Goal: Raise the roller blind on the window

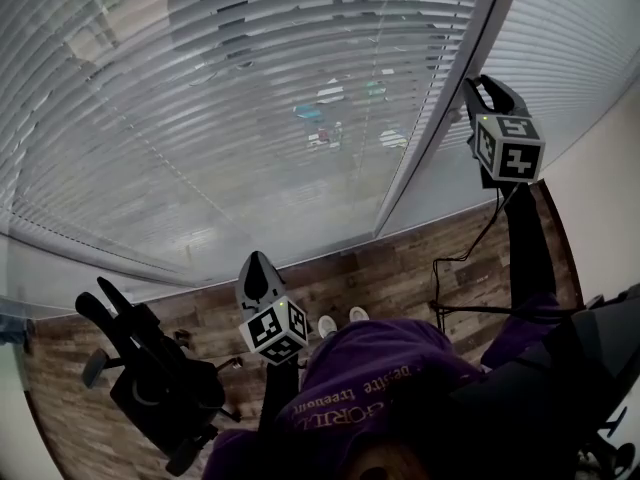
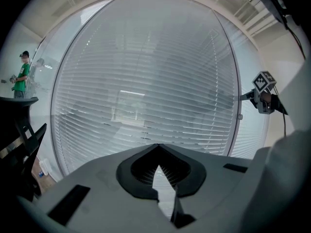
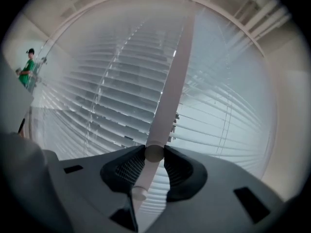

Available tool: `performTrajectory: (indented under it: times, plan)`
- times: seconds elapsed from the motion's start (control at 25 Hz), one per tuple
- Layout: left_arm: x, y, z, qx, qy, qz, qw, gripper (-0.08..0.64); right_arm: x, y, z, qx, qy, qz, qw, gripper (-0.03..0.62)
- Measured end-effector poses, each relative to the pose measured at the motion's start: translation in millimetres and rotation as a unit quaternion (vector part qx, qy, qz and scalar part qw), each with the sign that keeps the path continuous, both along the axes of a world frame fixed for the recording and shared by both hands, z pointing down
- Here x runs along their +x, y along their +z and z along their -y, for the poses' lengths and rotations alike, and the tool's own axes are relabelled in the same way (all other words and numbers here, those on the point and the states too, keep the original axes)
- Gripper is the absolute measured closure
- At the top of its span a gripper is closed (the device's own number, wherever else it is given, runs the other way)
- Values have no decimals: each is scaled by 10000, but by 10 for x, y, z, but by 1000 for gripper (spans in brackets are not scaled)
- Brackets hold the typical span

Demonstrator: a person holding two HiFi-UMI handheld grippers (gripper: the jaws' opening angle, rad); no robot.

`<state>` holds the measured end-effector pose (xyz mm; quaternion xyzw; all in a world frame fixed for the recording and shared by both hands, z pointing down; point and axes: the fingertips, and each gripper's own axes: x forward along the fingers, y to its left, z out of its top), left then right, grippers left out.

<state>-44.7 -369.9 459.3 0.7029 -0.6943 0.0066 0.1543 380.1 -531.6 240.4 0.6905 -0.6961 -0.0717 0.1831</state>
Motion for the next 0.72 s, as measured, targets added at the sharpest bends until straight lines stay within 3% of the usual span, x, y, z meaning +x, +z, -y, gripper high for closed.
performTrajectory:
  times: [0.16,0.32,0.52,0.72]
  plan:
    - [-11,27,-1,6,18,18,10000,558,44,30,-25,-21,-83,1293,9916,471]
    - [-29,80,-10,-18,33,13,10000,558,49,45,-55,-47,-106,2635,9646,470]
    - [-36,98,13,-14,19,-11,10000,558,78,63,-29,-13,-210,4440,8958,469]
    - [-67,107,-30,6,46,-29,10000,558,54,74,-110,104,-210,5579,8296,469]
